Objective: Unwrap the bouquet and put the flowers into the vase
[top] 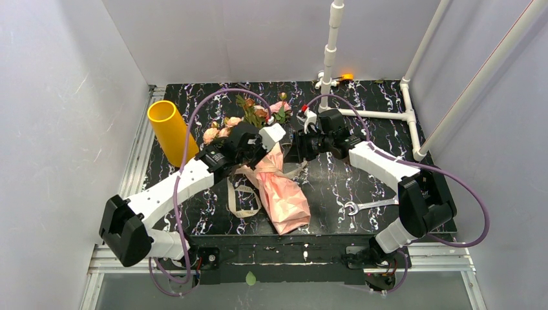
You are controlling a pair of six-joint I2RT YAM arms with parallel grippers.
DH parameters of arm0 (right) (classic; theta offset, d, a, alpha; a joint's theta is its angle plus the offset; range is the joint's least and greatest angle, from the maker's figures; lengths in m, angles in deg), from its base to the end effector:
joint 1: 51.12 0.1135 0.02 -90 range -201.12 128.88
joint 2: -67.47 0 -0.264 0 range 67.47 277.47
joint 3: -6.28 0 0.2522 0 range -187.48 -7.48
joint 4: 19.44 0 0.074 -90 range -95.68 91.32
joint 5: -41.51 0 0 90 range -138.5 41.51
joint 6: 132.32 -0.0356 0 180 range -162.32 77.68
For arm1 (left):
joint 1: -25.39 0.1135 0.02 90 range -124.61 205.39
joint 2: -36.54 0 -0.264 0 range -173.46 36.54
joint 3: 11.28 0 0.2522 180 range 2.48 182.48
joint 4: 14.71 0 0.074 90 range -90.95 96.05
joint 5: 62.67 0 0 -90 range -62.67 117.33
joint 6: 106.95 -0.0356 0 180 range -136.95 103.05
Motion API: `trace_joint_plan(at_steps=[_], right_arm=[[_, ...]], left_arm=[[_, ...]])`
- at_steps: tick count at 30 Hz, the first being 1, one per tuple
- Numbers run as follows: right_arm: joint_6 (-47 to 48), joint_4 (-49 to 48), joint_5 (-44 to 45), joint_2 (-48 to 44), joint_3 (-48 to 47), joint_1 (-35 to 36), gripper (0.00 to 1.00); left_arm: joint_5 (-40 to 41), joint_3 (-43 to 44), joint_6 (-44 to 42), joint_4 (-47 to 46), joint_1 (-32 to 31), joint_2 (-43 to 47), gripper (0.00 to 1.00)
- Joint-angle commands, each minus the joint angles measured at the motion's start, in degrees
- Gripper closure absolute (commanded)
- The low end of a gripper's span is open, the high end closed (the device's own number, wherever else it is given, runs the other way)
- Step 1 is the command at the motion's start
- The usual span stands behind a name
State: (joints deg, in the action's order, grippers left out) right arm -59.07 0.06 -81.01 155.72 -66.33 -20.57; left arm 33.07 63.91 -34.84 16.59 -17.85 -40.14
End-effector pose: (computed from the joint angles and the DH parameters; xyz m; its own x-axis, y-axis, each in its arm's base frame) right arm 0.2830 0.1892 0.2495 -0.7073 -0.1353 -0.6939 -0.6301 0.5657 0.5320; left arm 0.2234 -0.2052 0.3046 -0.1849 0.5934 -0.7834 0.7116 0.6306 0.3098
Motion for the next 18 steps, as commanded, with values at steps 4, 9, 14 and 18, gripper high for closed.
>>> trace_joint_plan(at_steps=[4,9,14,18], right_arm=[[-0.03,-3.08,0.3,0.69,-4.16,1.76,0.45],[0.02,-3.67,1.22,1.54,-5.79,4.18,0.44],[0.49,-4.13,2.22,3.28,-6.14,5.64,0.42],[0.6,-4.79,2.45,5.4,-6.69,6.05,0.42]], left_arm=[[-6.59,0.63,4.59,-2.49,3.39,3.77,1.0],[-12.14,3.11,7.39,-1.75,5.16,3.92,1.0],[-13.33,3.77,8.85,-1.78,5.92,4.0,1.0],[-14.34,3.55,9.84,-2.06,6.56,4.08,1.0]])
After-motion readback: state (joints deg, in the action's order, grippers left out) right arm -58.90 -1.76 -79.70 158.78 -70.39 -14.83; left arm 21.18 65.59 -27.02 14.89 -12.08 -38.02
